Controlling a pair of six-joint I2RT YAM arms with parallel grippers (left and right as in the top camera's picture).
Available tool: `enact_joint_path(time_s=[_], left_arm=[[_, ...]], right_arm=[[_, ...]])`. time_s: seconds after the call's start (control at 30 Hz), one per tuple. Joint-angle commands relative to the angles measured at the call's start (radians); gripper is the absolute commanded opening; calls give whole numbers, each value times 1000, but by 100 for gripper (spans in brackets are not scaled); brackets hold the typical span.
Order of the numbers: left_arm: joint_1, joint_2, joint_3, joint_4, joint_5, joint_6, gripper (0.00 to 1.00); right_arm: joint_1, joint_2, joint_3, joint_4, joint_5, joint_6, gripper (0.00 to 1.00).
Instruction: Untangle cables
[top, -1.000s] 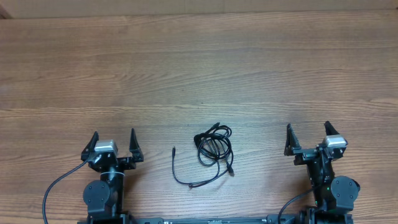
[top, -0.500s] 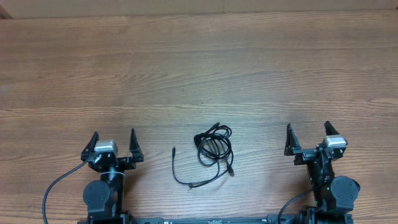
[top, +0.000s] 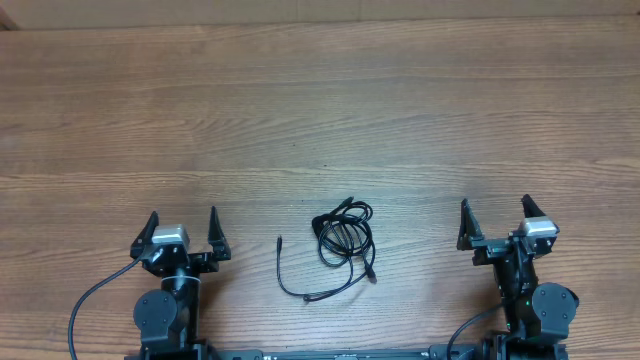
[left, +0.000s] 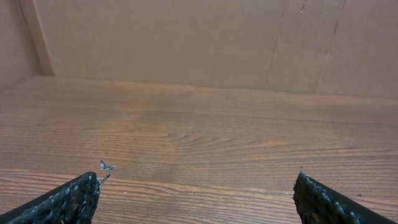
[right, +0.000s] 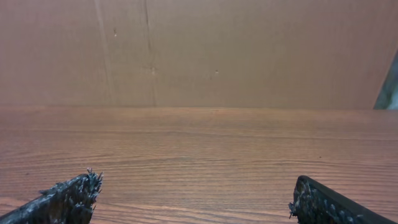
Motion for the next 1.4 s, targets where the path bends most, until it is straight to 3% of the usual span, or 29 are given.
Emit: enact_joint_path(time_s=[0.0,0.47,0.9,1.37], left_arm=[[-8,-9,-3,-2,-8,5,100],[-8,-9,4,21,78,5,100],[-8,23,130,-149,69,21,100],[-8,472,318,-150,70,31,100]], right_arm=[[-2,-11,-10,3,11,3,100],[-2,-11,-10,3,11,3,100],[-2,-11,-10,3,11,3,100],[-2,-11,-10,3,11,3,100]])
